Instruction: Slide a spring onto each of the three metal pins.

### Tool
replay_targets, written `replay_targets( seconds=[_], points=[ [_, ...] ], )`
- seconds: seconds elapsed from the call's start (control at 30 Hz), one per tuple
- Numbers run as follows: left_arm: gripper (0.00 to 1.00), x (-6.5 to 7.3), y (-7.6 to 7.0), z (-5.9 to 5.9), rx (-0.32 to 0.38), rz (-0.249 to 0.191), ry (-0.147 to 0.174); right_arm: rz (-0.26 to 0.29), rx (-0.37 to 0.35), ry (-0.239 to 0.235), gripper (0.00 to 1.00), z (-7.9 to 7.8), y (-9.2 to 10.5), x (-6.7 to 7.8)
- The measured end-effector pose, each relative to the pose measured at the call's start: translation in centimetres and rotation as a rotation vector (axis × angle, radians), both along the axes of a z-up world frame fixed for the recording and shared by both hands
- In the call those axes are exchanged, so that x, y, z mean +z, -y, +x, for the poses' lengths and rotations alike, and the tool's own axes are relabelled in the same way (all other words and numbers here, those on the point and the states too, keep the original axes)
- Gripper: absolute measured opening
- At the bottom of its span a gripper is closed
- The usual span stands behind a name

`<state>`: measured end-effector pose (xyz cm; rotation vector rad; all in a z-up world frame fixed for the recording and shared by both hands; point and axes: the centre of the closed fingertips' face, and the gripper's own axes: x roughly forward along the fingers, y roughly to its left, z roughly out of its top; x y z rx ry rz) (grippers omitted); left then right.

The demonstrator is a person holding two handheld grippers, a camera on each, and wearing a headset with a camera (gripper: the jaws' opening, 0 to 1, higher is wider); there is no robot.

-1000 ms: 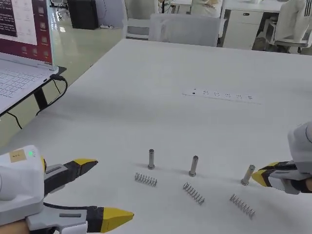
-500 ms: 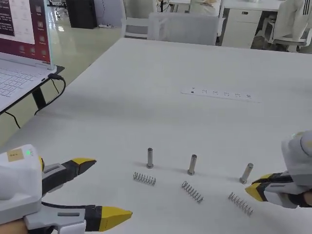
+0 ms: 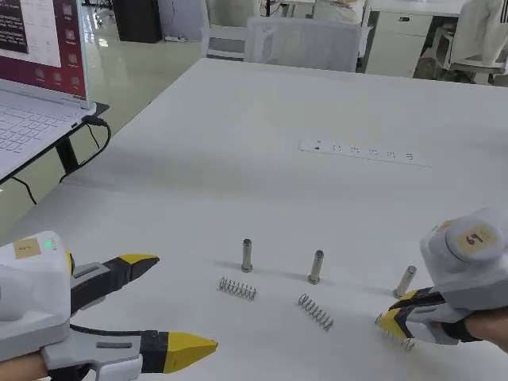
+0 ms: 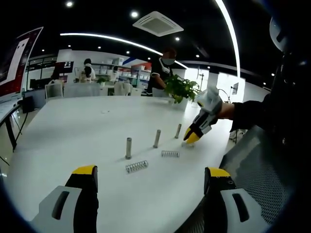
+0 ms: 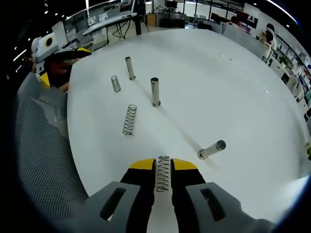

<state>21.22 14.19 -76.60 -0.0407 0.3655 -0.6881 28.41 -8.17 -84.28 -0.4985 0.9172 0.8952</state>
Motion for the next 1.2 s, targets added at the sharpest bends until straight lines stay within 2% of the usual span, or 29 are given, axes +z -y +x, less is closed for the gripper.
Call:
replay_targets(
  seconds=[0.53,0.63,0.8,1.0,1.1,1.2],
  points=[
    [0.87,0.1,0.0,0.0,0.007,-0.001,0.002,-0.083,0.021,-0.025,0.1,0.0,-0.1,-1.6],
    [0.87,0.1,0.0,0.1,0.008,-0.002,0.003,-0.079,0.02,-0.026,0.1,0.0,-0.2,-1.4],
    [0.87,0.1,0.0,0.1,0.007,0.0,0.002,-0.104,0.041,-0.015,0.09,-0.1,-0.3,-1.5],
    [0.87,0.1,0.0,0.1,0.005,0.001,0.002,-0.104,0.039,-0.022,0.09,0.0,-0.2,-1.5],
    [0.87,0.1,0.0,0.1,0.005,0.001,0.001,-0.104,0.039,-0.011,0.09,0.1,-0.2,-1.4],
    [0.87,0.1,0.0,0.1,0.005,0.0,0.002,-0.086,0.031,-0.008,0.09,0.2,-0.2,-1.1]
  ],
)
